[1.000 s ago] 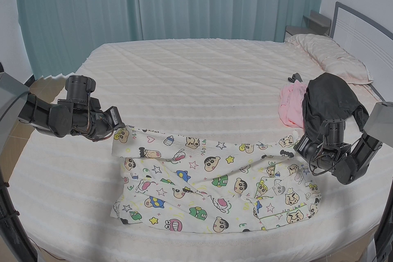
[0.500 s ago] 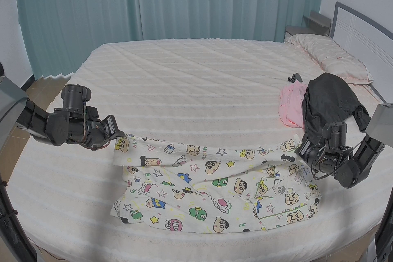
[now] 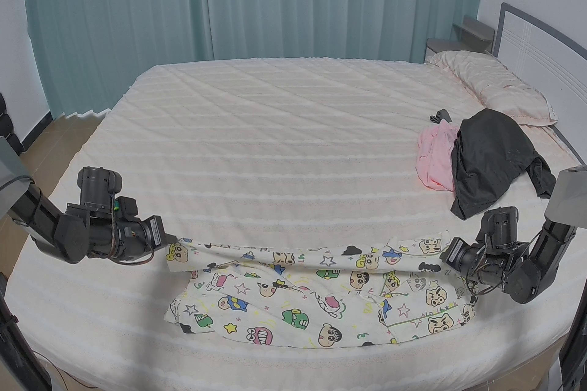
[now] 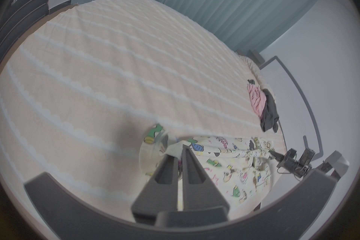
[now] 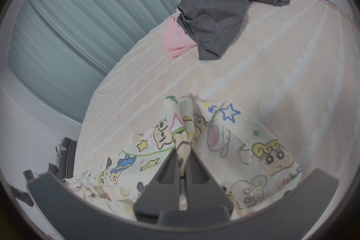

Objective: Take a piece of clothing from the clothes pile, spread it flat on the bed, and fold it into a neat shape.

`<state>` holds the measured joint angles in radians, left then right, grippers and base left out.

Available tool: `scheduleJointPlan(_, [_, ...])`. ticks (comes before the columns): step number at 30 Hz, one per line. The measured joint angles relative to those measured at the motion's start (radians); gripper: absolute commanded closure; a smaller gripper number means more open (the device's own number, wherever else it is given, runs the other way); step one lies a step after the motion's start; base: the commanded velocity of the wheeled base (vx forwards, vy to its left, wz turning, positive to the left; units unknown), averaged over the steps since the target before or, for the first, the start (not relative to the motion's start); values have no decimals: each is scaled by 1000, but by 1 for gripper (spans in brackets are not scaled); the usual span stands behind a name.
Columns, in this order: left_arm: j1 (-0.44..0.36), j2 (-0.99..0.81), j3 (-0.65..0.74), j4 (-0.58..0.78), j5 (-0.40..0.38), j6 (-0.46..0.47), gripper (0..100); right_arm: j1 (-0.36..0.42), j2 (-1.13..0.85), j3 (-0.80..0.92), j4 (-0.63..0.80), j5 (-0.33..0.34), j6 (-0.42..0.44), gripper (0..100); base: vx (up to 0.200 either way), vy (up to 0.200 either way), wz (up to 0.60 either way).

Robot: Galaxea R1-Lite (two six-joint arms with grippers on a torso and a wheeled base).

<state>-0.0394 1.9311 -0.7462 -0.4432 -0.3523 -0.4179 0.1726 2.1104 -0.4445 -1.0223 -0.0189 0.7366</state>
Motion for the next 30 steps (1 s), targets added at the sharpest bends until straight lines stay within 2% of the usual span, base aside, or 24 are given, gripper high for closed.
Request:
scheduleJointPlan(8, [0,37,69,-11,12,85,100,19,9,79,-10,-12,-19,100,0,0,0])
scheduleJointPlan(9, [-1,43,72,-10,12,87,0,20,11,83,-10,-13,-20,0,0,0,0])
scheduleJointPlan(21, [19,77,133,-28,-1,72,0,1,6,133,-71,-6,18,0,0,0,0])
scheduleJointPlan(25, [47,74,156,-89,-21,40,0,-9,0,141,-99,1,70,0,0,0,0])
scheduleJointPlan(30, [81,70,159,-131,-51,-26,0,-8,38,131,-169,5,87,0,0,0,0])
